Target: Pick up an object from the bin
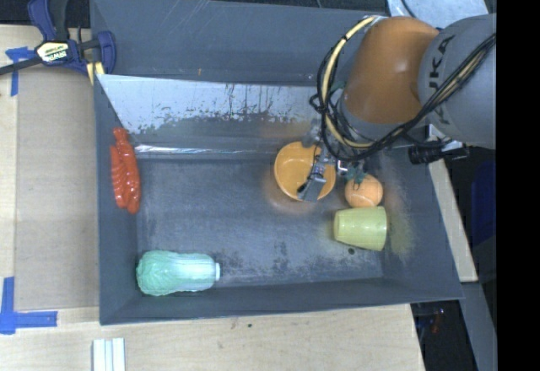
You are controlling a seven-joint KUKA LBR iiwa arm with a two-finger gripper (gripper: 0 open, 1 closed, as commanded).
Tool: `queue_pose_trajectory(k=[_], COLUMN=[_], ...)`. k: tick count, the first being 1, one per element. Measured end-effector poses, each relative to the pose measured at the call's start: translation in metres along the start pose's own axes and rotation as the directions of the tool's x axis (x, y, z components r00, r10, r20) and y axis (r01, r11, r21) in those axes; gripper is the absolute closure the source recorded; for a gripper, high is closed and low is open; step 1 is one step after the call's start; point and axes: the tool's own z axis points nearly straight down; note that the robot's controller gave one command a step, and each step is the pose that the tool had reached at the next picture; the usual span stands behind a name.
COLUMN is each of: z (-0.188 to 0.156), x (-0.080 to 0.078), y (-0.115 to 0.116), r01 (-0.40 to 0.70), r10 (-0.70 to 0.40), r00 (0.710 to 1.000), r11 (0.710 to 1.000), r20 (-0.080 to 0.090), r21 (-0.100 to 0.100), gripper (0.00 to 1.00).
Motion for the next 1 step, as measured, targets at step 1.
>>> queue_pose_trajectory(k=[1], z=[0.0514], x=[0.0223], y=[-0.0064], r01=[0.342], r10=[-0.342], r00=[0.94], r11=[0.94], r20=[-0.013], r21=[0.002], gripper=[0.0])
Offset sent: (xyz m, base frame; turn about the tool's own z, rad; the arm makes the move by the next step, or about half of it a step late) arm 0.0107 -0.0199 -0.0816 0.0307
